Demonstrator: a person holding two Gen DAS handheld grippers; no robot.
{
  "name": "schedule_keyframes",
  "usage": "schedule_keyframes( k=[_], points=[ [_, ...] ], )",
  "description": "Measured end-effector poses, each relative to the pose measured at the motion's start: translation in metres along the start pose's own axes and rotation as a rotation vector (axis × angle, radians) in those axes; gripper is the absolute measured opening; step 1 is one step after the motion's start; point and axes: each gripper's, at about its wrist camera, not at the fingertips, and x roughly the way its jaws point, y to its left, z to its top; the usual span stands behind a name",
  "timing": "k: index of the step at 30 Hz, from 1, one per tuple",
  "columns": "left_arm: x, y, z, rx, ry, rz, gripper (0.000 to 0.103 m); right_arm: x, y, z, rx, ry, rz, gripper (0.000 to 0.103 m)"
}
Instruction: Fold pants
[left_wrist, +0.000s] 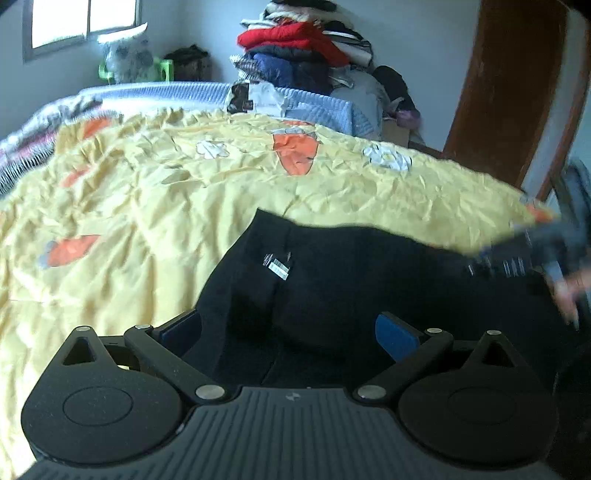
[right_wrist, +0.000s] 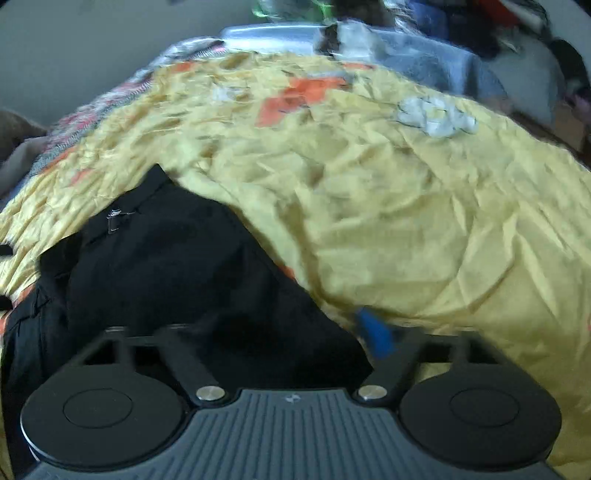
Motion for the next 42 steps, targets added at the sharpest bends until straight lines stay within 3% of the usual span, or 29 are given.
schedule_keyframes(
  k=[1,3,6,9,11,13,16,17,18,19,20,21,23,26,31,33,35,36,37,39,40,42],
  points=[
    [0.007,0.002,0.008,-0.037,0.013,-0.024,0.102,-0.005,0.006,-0.004,-0.024,-0.003,0.003,0.008],
    [0.024,0.006,0.023,-0.128,0.062,-0.088,0.102,-0.014,0.030,-0.016,-0.135,-0.002,-0.029,0.007],
    [0.048,0.012,0.038,-0.266,0.144,-0.184,0.102,-0.030,0.087,-0.040,-0.367,-0.026,-0.154,0.006],
    [0.072,0.015,0.048,-0.372,0.220,-0.254,0.102,-0.043,0.140,-0.074,-0.595,-0.050,-0.233,0.004],
    [0.087,0.017,0.052,-0.441,0.251,-0.274,0.102,-0.045,0.160,-0.093,-0.682,-0.052,-0.273,0.004],
    [0.101,0.020,0.054,-0.491,0.286,-0.273,0.100,-0.046,0.164,-0.102,-0.698,-0.060,-0.282,0.004],
    [0.113,0.036,0.050,-0.660,0.302,-0.289,0.097,-0.047,0.164,-0.106,-0.693,-0.079,-0.282,0.004],
    [0.116,0.040,0.049,-0.706,0.305,-0.305,0.085,-0.047,0.164,-0.106,-0.688,-0.085,-0.281,0.004],
    [0.117,0.043,0.048,-0.734,0.312,-0.313,0.061,-0.049,0.165,-0.106,-0.676,-0.088,-0.279,0.004],
    [0.117,0.045,0.047,-0.739,0.318,-0.324,0.045,-0.050,0.164,-0.107,-0.669,-0.092,-0.281,0.004],
    [0.115,0.047,0.044,-0.749,0.323,-0.345,0.017,-0.051,0.165,-0.107,-0.662,-0.097,-0.285,0.004],
    [0.111,0.049,0.039,-0.770,0.316,-0.368,0.007,-0.052,0.166,-0.108,-0.648,-0.101,-0.282,0.004],
    [0.088,0.056,0.029,-0.780,0.252,-0.393,0.004,-0.058,0.167,-0.109,-0.608,-0.110,-0.255,0.004],
    [0.042,0.063,0.014,-0.719,0.184,-0.405,0.004,-0.076,0.174,-0.117,-0.519,-0.130,-0.142,0.004],
    [-0.020,0.079,-0.037,-0.666,0.194,-0.426,0.004,-0.097,0.209,-0.149,-0.470,-0.103,0.001,0.004],
    [-0.037,0.084,-0.056,-0.672,0.188,-0.432,0.004,-0.102,0.225,-0.161,-0.489,-0.107,-0.022,0.004],
    [-0.047,0.085,-0.067,-0.659,0.171,-0.438,0.004,-0.107,0.237,-0.171,-0.510,-0.150,-0.125,0.005],
    [-0.049,0.086,-0.070,-0.657,0.160,-0.432,0.004,-0.107,0.244,-0.176,-0.533,-0.168,-0.213,0.007],
    [-0.049,0.085,-0.072,-0.654,0.155,-0.426,0.004,-0.107,0.250,-0.181,-0.553,-0.185,-0.285,0.015],
    [-0.051,0.086,-0.075,-0.652,0.146,-0.430,0.004,-0.101,0.256,-0.186,-0.585,-0.208,-0.404,0.050],
    [-0.052,0.084,-0.075,-0.651,0.138,-0.433,0.004,-0.095,0.257,-0.188,-0.596,-0.209,-0.471,0.076],
    [-0.058,0.082,-0.075,-0.634,0.126,-0.436,0.004,-0.083,0.253,-0.189,-0.623,-0.209,-0.551,0.077]
  ],
)
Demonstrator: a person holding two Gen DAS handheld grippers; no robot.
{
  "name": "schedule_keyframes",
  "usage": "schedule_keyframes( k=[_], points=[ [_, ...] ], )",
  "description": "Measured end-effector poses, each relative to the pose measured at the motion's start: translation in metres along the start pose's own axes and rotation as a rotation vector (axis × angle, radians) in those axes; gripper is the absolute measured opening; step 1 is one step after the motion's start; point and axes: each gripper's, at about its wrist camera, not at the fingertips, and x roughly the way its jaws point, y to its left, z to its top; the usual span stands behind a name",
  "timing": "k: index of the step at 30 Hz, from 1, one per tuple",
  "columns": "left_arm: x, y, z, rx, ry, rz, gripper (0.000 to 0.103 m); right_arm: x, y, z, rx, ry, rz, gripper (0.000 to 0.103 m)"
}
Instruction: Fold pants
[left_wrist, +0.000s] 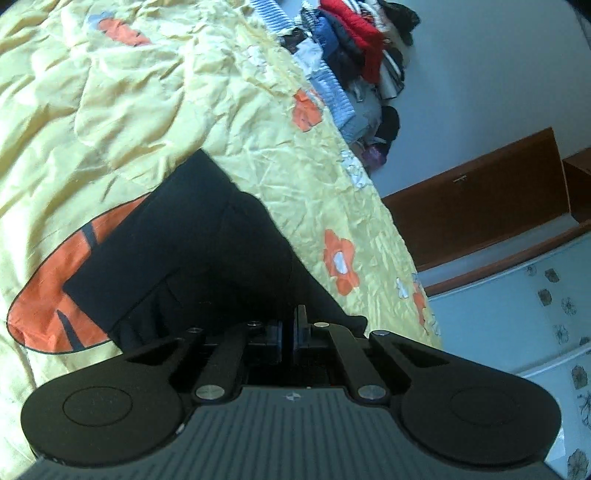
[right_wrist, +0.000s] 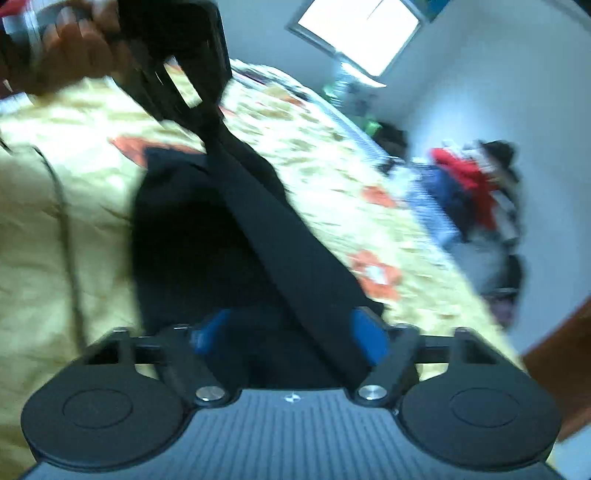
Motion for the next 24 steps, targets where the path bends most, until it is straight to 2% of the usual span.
schedule_keyframes(
  k=[3,4,5,7,10,13,16,20,24],
  points=[
    [-0.003,-0.004,-0.001,0.029,-0.009,0.007,0.004,0.021,-0.005,-0.001,0.014,0.051,-0.073,0.075],
    [-0.004,-0.003,-0.002,0.032,-0.009,0.012,0.004,0.029,-0.010,-0.002,0.030,0.066,-0.086,0.063],
    [-0.005,-0.002,-0.003,0.032,-0.006,0.016,0.004,0.036,-0.015,-0.003,0.043,0.085,-0.100,0.035],
    [-0.005,0.001,-0.005,0.037,0.008,0.028,0.004,0.044,-0.023,-0.004,0.072,0.118,-0.112,0.005],
    [-0.007,0.005,-0.012,0.115,0.024,0.089,0.004,0.028,-0.018,-0.003,0.046,0.109,-0.072,0.004],
    [-0.002,0.016,-0.023,0.149,0.090,0.127,0.004,-0.001,-0.003,-0.007,0.006,0.132,-0.006,0.004],
    [0.006,0.026,-0.035,0.163,0.120,0.169,0.004,-0.013,0.014,-0.013,-0.005,0.167,0.055,0.004],
    [0.001,0.024,-0.041,0.217,0.056,0.206,0.008,-0.002,0.024,-0.018,0.004,0.187,0.070,0.004],
    [-0.007,0.013,-0.042,0.314,-0.054,0.251,0.008,-0.010,0.031,-0.010,0.021,0.142,0.039,0.004]
  ],
)
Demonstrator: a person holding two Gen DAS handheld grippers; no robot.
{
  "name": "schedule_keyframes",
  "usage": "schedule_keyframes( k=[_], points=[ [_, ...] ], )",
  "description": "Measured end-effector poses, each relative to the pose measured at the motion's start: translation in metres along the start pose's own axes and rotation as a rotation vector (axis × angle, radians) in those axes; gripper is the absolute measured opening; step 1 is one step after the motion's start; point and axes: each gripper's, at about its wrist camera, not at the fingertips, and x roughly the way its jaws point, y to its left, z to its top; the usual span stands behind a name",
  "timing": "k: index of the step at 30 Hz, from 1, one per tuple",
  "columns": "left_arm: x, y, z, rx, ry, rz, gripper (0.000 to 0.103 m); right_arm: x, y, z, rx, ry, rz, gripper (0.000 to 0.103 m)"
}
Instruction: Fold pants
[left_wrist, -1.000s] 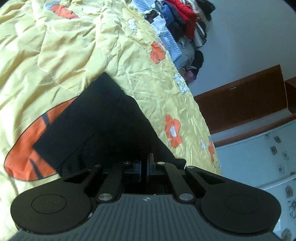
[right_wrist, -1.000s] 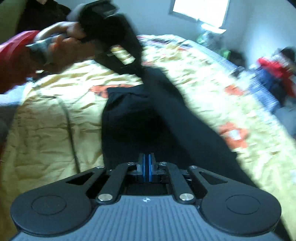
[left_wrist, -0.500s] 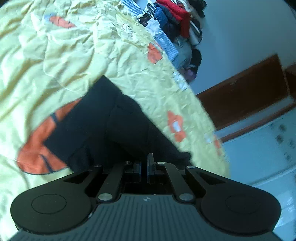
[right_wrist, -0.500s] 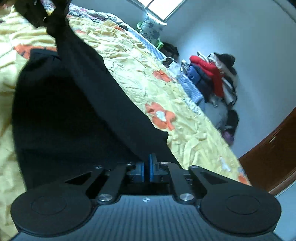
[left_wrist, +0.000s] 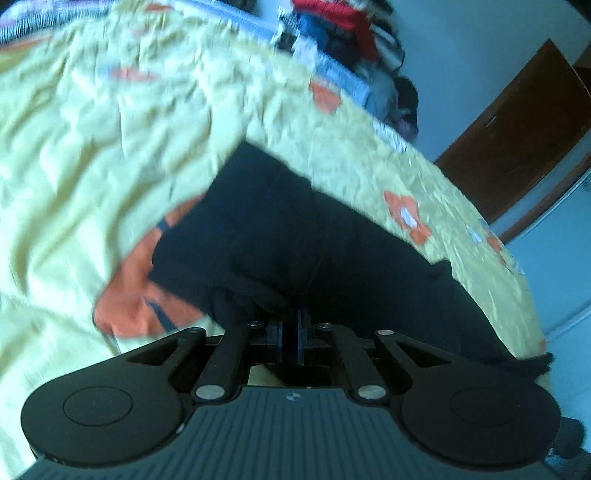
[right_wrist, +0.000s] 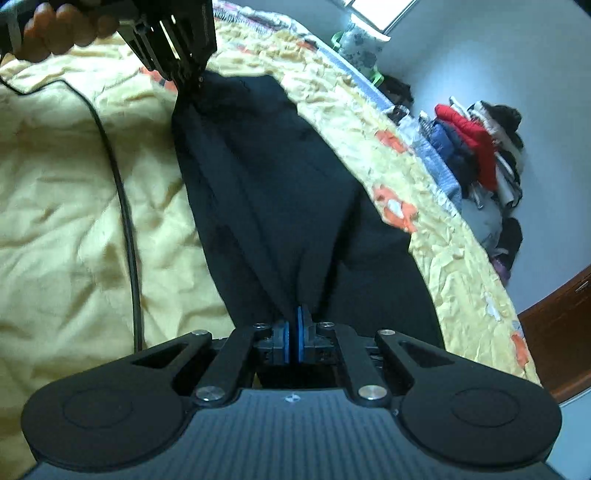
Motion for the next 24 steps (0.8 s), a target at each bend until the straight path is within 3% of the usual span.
schedule_keyframes(
  k=[4,8,11,13,15,19,20,21,24],
  points=[
    [0.014,-0.003,-0.001,0.026,0.023,0.052,0.009,0.006,0.008,0.004,0.063,0.002,0.001,0.005],
    [0.002,-0.010,-0.006,0.101,0.010,0.097,0.032,0.005,0.015,0.001,0.056,0.001,-0.002,0.007],
    [-0.013,-0.009,-0.007,0.096,0.034,0.134,0.038,-0.012,0.006,-0.007,0.048,-0.008,0.055,0.008],
    [-0.026,-0.012,-0.008,0.131,0.019,0.154,0.042,-0.029,-0.013,-0.019,0.122,-0.015,0.088,0.010],
    [-0.038,-0.023,-0.011,0.173,-0.005,0.170,0.044,-0.046,-0.038,-0.039,0.230,-0.028,0.069,0.010],
    [-0.047,-0.061,-0.015,0.280,-0.035,0.103,0.051,-0.052,-0.085,-0.102,0.496,0.092,-0.108,0.010],
    [-0.045,-0.074,-0.016,0.316,-0.033,0.062,0.059,-0.052,-0.094,-0.120,0.565,0.133,-0.142,0.010],
    [-0.041,-0.089,-0.019,0.353,-0.028,0.013,0.069,-0.051,-0.100,-0.138,0.635,0.174,-0.152,0.010],
    [-0.021,-0.131,-0.032,0.440,0.011,-0.074,0.071,-0.070,-0.107,-0.168,0.752,0.136,-0.053,0.012]
  ],
)
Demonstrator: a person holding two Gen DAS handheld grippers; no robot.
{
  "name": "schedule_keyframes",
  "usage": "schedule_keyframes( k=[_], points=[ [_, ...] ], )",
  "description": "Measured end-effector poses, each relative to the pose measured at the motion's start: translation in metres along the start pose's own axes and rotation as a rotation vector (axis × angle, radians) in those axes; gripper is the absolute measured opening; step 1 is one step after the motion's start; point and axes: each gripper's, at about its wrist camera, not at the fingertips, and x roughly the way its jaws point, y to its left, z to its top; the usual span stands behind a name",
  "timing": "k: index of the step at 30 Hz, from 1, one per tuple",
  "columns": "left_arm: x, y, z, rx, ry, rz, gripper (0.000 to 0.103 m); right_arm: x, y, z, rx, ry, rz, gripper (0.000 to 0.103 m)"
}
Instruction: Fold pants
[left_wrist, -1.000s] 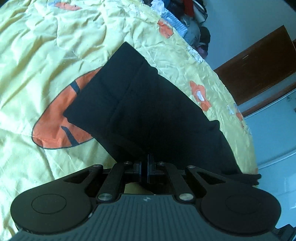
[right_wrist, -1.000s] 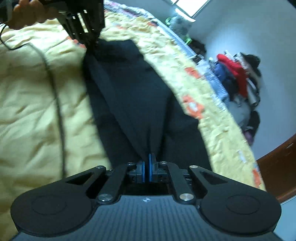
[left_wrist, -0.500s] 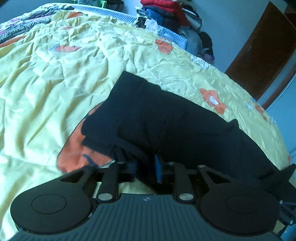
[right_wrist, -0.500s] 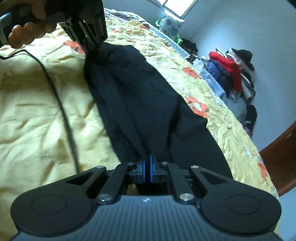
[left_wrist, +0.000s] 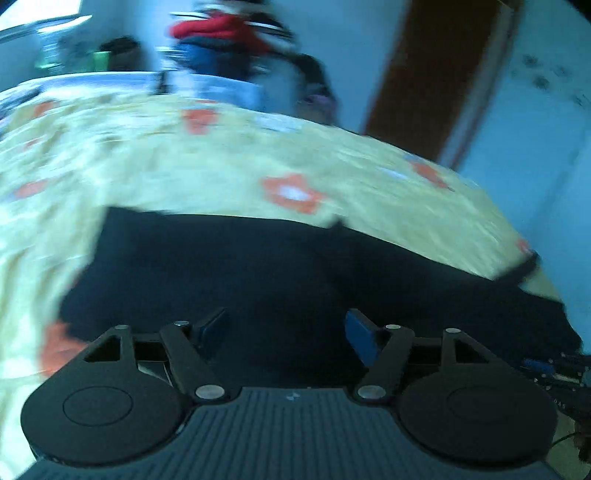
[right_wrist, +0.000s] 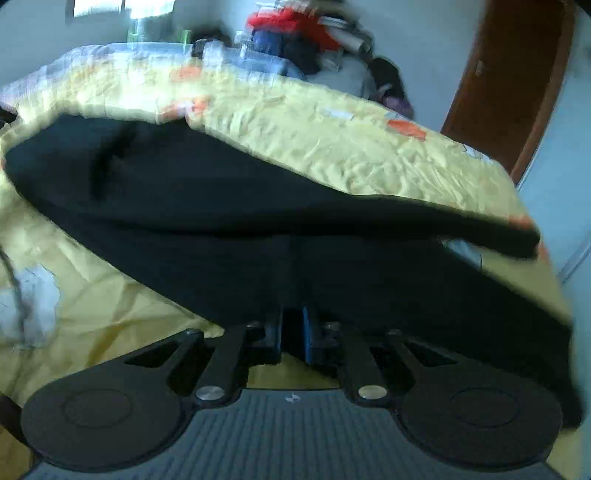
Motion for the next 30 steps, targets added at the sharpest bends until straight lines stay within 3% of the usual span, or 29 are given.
schedule_keyframes(
  k=[4,6,8,11,13,17,21,22,23,25,26,30],
  points=[
    [0.039,-0.052,0.001,0.100,0.049,-0.102,0.072,-0.015,-0.036,0.006,0.098,-0.062,-0.041,0.017],
    [0.057,-0.074,-0.005,0.147,0.057,-0.106,0.073,-0.013,-0.071,0.014,0.219,-0.145,-0.055,0.030],
    [0.071,-0.089,-0.013,0.193,0.068,-0.055,0.073,-0.004,-0.113,0.023,0.425,-0.213,-0.060,0.063],
    [0.087,-0.101,-0.032,0.263,0.067,0.020,0.073,0.018,-0.166,0.032,0.668,-0.295,0.055,0.065],
    [0.094,-0.107,-0.046,0.304,0.064,0.048,0.076,0.047,-0.191,0.039,0.800,-0.261,0.116,0.065],
    [0.085,-0.110,-0.062,0.352,-0.021,0.071,0.081,0.106,-0.219,0.072,1.048,-0.129,0.180,0.066],
    [0.089,-0.100,-0.059,0.293,-0.012,0.042,0.088,0.125,-0.214,0.151,0.929,-0.260,0.382,0.067],
    [0.090,-0.098,-0.056,0.277,-0.004,0.033,0.089,0.129,-0.214,0.164,0.914,-0.284,0.373,0.069],
    [0.090,-0.097,-0.055,0.271,0.000,0.024,0.089,0.131,-0.212,0.174,0.891,-0.264,0.274,0.069],
    [0.089,-0.096,-0.058,0.290,-0.018,0.019,0.090,0.130,-0.196,0.188,0.759,-0.198,-0.020,0.071],
    [0.089,-0.096,-0.060,0.295,-0.033,0.018,0.092,0.127,-0.188,0.187,0.713,-0.203,-0.077,0.071],
    [0.091,-0.094,-0.065,0.296,-0.066,0.005,0.096,0.114,-0.181,0.151,0.745,-0.263,0.023,0.073]
  ],
)
